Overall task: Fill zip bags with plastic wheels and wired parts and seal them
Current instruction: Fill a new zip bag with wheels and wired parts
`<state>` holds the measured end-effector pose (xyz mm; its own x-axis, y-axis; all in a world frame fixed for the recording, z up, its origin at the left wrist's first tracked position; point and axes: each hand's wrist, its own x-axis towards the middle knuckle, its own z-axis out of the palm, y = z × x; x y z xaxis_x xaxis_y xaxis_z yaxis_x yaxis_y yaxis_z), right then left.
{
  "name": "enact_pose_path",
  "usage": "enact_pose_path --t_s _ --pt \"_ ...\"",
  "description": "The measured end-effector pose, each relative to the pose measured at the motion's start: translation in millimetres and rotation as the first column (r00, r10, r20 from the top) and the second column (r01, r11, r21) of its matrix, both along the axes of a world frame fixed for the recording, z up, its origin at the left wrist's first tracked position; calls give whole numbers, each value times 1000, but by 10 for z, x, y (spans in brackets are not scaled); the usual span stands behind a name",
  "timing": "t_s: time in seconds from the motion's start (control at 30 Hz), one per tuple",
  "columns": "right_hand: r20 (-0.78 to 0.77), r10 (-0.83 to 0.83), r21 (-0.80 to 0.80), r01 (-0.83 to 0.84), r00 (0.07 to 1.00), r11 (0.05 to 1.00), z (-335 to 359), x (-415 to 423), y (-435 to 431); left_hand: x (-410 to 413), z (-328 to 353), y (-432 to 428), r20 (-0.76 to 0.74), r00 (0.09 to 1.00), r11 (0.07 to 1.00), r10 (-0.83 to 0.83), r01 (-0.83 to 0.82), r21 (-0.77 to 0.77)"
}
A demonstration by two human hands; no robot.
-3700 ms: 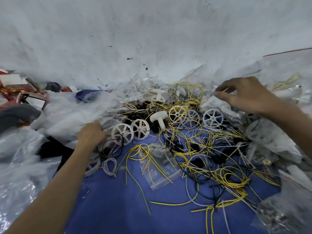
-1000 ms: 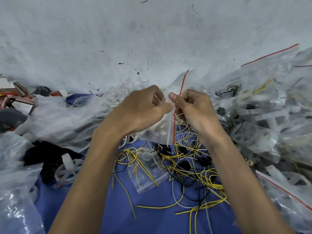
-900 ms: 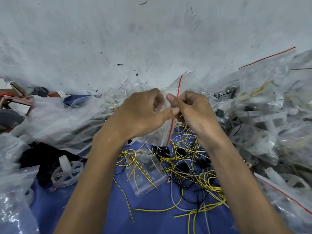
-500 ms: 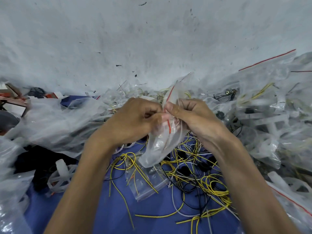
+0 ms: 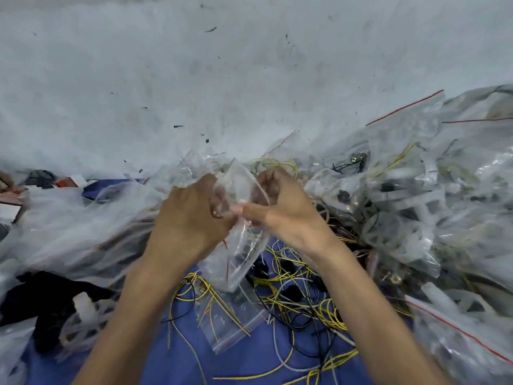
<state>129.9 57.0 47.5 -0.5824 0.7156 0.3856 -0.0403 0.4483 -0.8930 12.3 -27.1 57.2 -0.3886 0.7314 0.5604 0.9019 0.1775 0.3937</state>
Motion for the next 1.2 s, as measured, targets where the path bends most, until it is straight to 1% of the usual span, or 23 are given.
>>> enact_pose_path --t_s 0.07,0.1,0.17,0.2,0.27,0.33,0.4,0.43,0.47,0.5,0.57,0.6,0.63,0.67,0.73,0.77,0.8,0.87,0.9,0.97,1.03,1.1,1.2 --pt "163 -99 145 76 982 986 -2 26 2 -45 8 -30 -42 997 997 68 -66 50" --pt "235 -214 251 153 948 956 -2 59 26 -86 15 -56 -56 989 986 135 -129 104" --pt "269 -417 397 294 868 869 -4 129 108 -155 30 -97 -60 967 940 247 -225 256" --pt "252 -452 418 326 855 848 -19 145 134 -183 7 -93 -55 962 921 267 -238 308" --pt "199 -452 453 328 869 829 -60 106 144 -175 -70 -27 -47 967 924 252 -226 309" --pt "186 -381 452 265 906 852 -132 15 134 -88 -157 97 -26 989 948 147 -133 289" --pt "246 -305 408 187 920 893 -212 -65 126 -18 -243 195 -88 996 970 9 13 243" --pt "301 -297 409 159 906 899 -245 -73 144 -33 -275 208 -130 992 976 -3 31 215" --pt "343 -330 424 168 879 890 -262 -55 178 -82 -293 214 -125 991 979 48 -23 200" --pt "349 -397 432 230 849 872 -260 -23 229 -176 -298 208 -56 988 972 145 -131 196" --pt "241 -537 414 415 808 810 -254 33 261 -296 -272 128 135 943 914 303 -328 238" --pt "152 -569 403 475 808 782 -261 17 234 -263 -285 90 185 935 885 304 -349 309" --pt "71 -558 376 495 827 783 -271 -17 175 -186 -301 67 175 956 872 234 -286 396" --pt "27 -502 345 463 865 816 -281 -63 131 -96 -331 61 84 987 885 135 -158 438" --pt "111 -338 336 285 935 898 -356 -96 78 -5 -434 17 -175 984 942 -20 78 327" --pt "196 -275 315 205 941 927 -384 -65 114 -66 -448 -5 -214 976 965 -49 101 242" --pt "255 -247 240 186 935 953 -418 3 170 -167 -447 -45 -131 991 983 -16 39 177" --pt "300 -285 91 270 910 959 -453 157 288 -352 -443 -87 114 979 980 171 -181 86" --pt "331 -300 99 283 895 954 -482 211 295 -348 -464 -114 126 974 978 187 -196 69" --pt "426 -251 179 191 869 965 -516 190 230 -201 -511 -158 -66 997 995 -42 47 90" --pt "425 -202 172 141 882 975 -530 130 141 -105 -623 -188 -254 939 973 -232 229 -40" --pt "312 -175 118 145 934 982 -511 116 67 -129 -700 -187 -252 945 972 -207 170 -161" --pt "297 -133 156 89 946 984 -548 136 -30 -191 -732 -127 -117 993 989 -34 16 -149"
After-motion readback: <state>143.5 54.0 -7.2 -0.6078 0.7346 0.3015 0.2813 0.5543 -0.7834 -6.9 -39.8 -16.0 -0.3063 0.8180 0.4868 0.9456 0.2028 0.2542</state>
